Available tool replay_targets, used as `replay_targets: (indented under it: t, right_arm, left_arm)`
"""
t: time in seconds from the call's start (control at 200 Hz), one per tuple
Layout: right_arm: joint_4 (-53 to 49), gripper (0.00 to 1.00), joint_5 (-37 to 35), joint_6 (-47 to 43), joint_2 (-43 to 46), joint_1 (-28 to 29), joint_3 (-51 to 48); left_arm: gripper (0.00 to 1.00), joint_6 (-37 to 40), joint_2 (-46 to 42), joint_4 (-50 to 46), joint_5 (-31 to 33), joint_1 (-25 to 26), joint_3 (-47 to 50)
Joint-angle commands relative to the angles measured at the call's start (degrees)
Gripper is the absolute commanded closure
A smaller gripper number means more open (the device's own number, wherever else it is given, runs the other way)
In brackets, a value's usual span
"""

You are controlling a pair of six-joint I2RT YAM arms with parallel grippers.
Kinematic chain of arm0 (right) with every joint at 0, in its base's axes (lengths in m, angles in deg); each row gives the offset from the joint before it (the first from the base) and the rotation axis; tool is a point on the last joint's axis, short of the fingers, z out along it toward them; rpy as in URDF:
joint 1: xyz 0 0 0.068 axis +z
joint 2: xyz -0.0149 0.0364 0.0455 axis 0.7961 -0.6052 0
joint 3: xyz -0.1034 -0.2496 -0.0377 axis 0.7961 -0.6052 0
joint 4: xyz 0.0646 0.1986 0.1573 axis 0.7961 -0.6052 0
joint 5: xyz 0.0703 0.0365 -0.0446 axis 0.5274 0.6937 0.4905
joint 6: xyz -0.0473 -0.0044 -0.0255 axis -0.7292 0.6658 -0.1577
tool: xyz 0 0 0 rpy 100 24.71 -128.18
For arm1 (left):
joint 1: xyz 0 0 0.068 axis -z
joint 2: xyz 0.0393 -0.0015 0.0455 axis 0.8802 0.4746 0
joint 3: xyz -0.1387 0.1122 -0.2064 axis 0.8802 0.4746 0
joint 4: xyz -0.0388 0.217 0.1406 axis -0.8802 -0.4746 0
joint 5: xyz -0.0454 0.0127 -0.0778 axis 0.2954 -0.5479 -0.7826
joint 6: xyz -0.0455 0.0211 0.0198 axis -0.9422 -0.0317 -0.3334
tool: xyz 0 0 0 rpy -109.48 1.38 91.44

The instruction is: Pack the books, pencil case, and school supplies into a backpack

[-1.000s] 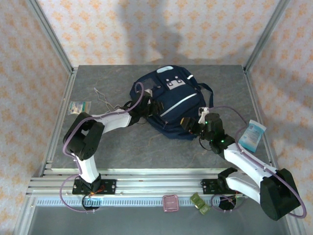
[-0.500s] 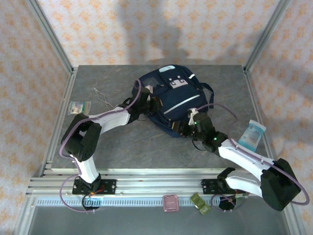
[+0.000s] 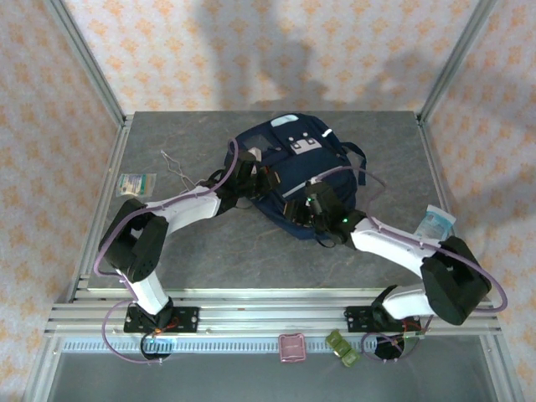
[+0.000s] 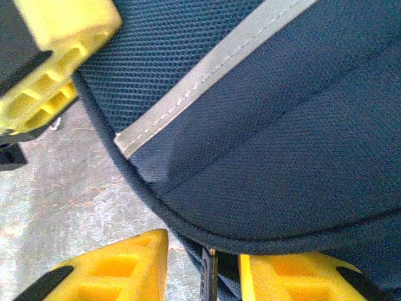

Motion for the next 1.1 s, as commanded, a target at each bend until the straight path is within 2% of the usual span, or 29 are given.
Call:
replay_targets:
  t: [0.0, 0.09, 0.195, 0.39, 0.636, 0.756, 0.886, 1.091]
  right_arm:
    - [-2.37, 0.76, -3.96, 0.74, -1.28, 0.77, 1.2]
    - [-2.71, 0.95, -5.21, 1.02, -1.9, 0.77, 1.17]
    - [-3.76, 1.0, -6.15, 0.85, -2.21, 0.77, 1.44]
    - [-11.87, 1.0, -12.97, -1.28, 0.45, 0.45, 1.44]
    - [-16.28, 1.0, -17.63, -4.21, 9.27, -7.72, -4.4]
    - [-15.83, 1.0, -20.34, -7.05, 9.3, -8.37, -4.25]
    - [-14.64, 1.0, -16.05, -10.32, 7.4, -7.6, -3.13]
    - [-12.32, 1.0, -9.12, -13.0, 5.49, -0.44, -1.89]
  left_arm:
    - [1.0, -0.71, -2.87, 7.96, -3.56, 1.0, -0.49]
    - [1.0, -0.95, -3.03, 8.34, -3.26, 0.91, -0.2]
    - [1.0, -1.09, -3.48, 8.53, -2.27, 0.51, 0.64]
    - [1.0, 0.93, -4.29, 6.7, -0.89, -1.09, 1.53]
    - [1.0, 4.81, -5.41, 3.13, 0.5, -3.91, 2.99]
    - [1.0, 6.16, -4.94, 1.78, 1.05, -3.99, 2.47]
    - [1.0, 8.22, -3.87, 0.45, 1.69, -4.22, 0.81]
    - [1.0, 13.43, 0.05, -3.12, 1.73, -6.17, -5.4]
